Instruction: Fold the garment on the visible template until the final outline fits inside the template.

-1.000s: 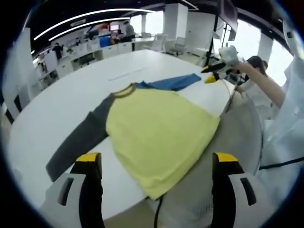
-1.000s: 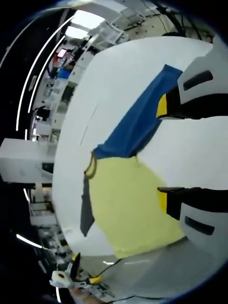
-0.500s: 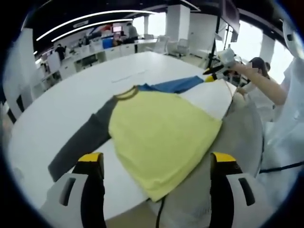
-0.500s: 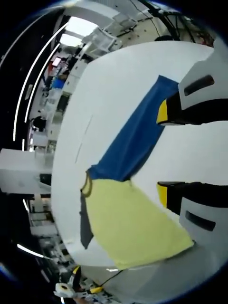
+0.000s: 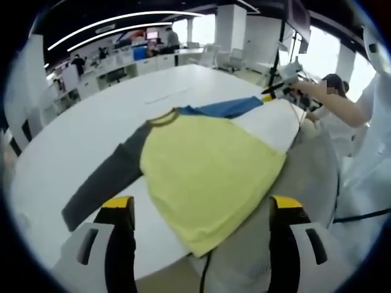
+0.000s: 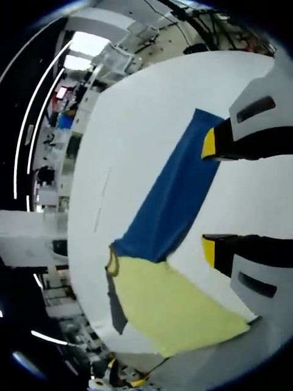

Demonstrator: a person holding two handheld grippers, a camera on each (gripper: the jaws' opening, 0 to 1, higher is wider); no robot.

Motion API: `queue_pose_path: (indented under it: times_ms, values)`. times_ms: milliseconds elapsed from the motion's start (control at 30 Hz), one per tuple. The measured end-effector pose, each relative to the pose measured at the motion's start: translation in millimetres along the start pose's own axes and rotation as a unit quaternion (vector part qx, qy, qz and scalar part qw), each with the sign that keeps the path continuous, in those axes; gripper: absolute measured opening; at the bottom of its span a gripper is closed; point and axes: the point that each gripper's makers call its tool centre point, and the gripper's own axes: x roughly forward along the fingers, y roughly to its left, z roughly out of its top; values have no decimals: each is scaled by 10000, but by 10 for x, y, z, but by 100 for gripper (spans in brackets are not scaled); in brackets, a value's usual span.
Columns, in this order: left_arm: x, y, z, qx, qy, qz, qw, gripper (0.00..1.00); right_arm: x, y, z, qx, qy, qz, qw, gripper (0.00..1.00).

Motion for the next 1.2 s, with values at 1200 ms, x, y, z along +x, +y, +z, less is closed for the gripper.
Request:
queue_pose_path:
  times_ms: [1200]
  values:
    - [-40,178,-87,-222,158,146,9995,82,180,-1164,-363,154,1369,-987,9855,27]
